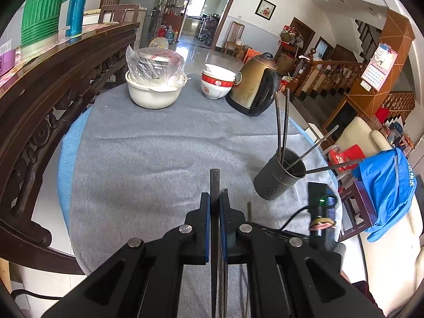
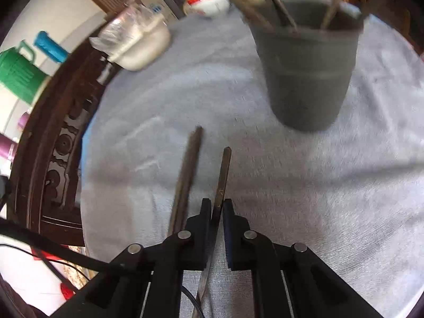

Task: Organize utensils
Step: 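Lift both held chopsticks and carry them toward the grey holder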

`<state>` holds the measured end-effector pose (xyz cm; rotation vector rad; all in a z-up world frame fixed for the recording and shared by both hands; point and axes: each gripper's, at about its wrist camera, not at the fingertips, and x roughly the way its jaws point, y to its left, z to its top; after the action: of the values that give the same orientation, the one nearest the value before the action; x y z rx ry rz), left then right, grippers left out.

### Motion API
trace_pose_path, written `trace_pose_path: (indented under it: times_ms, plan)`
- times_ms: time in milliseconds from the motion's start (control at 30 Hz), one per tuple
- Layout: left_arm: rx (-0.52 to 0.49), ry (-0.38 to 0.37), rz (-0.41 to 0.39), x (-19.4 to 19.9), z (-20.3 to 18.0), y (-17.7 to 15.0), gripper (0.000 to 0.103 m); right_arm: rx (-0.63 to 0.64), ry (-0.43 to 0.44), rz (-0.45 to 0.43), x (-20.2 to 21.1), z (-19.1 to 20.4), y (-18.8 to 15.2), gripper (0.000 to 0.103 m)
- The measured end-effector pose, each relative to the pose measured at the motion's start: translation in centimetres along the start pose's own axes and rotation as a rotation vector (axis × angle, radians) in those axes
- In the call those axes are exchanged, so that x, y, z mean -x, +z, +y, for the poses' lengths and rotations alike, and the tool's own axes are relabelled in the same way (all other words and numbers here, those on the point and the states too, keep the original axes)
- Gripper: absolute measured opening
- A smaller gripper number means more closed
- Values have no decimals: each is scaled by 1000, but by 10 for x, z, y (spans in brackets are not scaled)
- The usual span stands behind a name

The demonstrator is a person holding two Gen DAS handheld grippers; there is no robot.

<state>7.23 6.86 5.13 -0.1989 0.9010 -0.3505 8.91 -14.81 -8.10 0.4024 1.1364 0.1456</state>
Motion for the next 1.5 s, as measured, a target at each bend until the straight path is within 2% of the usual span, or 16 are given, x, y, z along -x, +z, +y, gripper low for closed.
trace_pose_path:
  times_ms: [367, 467, 600, 667, 800, 900, 967, 1100, 1167, 1200, 1233, 1300, 1500]
  plan:
    - [3, 3, -37, 14, -3, 2, 7, 135, 89, -351, 81, 14, -5, 7]
    - [3, 0, -49, 18, -6, 4, 7, 143, 109, -422, 99, 15, -9, 7]
    - [-5, -1, -62, 22, -9, 6, 7, 165, 120, -471, 115, 16, -11, 7]
    - [-6, 3, -60, 22, -8, 6, 7, 172, 67, -456, 116, 15, -11, 8]
    - [1, 11, -63, 23, -6, 5, 7, 73, 109, -329, 101, -7, -5, 10]
    - [0, 9, -68, 26, -5, 3, 7, 12, 96, -241, 81, -22, 3, 13]
    - [-5, 12, -72, 28, -6, 2, 7, -10, 72, -198, 68, -28, 6, 20]
    - [-11, 20, -86, 34, -6, 0, 7, 1, 39, -174, 52, -27, 7, 64]
    - [-9, 23, -94, 39, -5, 0, 7, 31, -7, -181, 45, -21, 9, 62]
    - [-9, 28, -102, 42, -3, 0, 6, 53, -48, -169, 40, -17, 11, 51]
    - [-9, 32, -109, 44, -3, 0, 6, 66, -69, -155, 35, -13, 13, 34]
    - [-12, 40, -122, 49, -1, 0, 6, 87, -94, -109, 22, -6, 15, 34]
    - [-25, 69, -157, 58, 2, 0, 6, 87, -191, -55, -10, 4, 28, 33]
